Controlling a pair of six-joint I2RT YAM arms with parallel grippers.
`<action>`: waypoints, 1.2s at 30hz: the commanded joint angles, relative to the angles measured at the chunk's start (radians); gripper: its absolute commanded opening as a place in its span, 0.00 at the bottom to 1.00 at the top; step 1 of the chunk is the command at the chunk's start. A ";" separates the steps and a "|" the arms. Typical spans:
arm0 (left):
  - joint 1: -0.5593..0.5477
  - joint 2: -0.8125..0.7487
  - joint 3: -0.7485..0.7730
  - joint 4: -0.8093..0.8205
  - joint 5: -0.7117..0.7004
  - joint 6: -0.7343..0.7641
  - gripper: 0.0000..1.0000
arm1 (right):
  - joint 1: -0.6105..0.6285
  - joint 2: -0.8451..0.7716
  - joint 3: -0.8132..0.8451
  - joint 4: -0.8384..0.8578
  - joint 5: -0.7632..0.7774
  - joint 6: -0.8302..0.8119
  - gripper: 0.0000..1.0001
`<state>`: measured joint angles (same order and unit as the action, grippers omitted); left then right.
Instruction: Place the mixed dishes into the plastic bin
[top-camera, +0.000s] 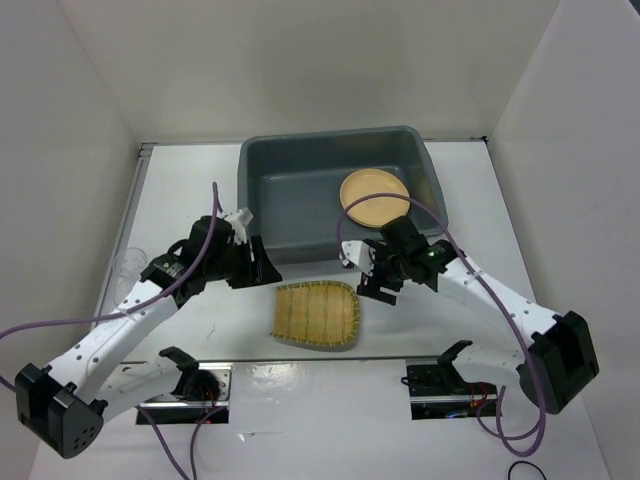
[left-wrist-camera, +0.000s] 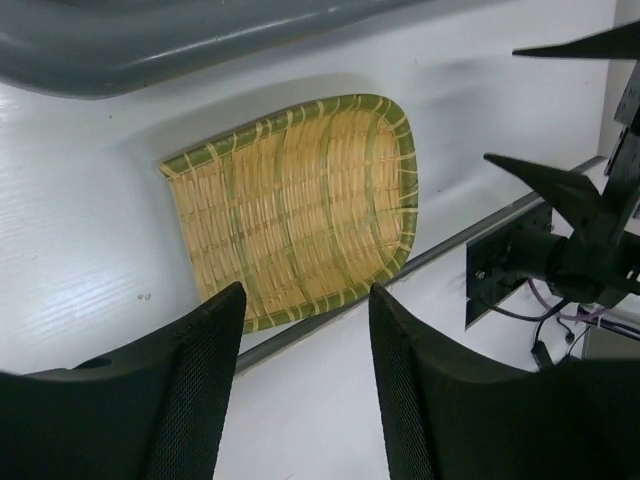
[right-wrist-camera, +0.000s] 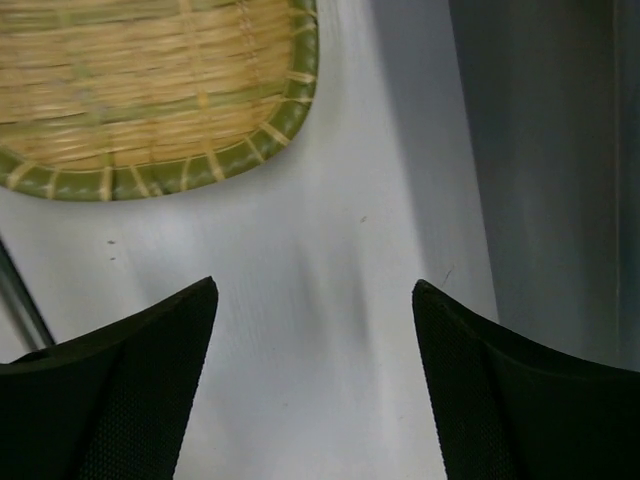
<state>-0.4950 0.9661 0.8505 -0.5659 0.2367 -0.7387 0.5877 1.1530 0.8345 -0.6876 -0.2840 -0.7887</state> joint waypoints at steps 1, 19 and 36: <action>-0.001 0.028 -0.027 0.119 0.075 0.034 0.59 | 0.004 0.054 -0.009 0.152 0.066 -0.020 0.82; 0.205 0.451 0.188 0.152 -0.045 0.214 0.61 | -0.054 0.269 0.092 0.402 0.241 -0.020 0.41; 0.277 0.238 0.119 0.155 0.045 0.157 0.63 | -0.063 0.223 0.176 0.095 -0.217 0.461 0.97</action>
<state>-0.2310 1.2968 0.9981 -0.4263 0.2379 -0.5457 0.5293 1.4242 1.0073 -0.5488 -0.3897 -0.5041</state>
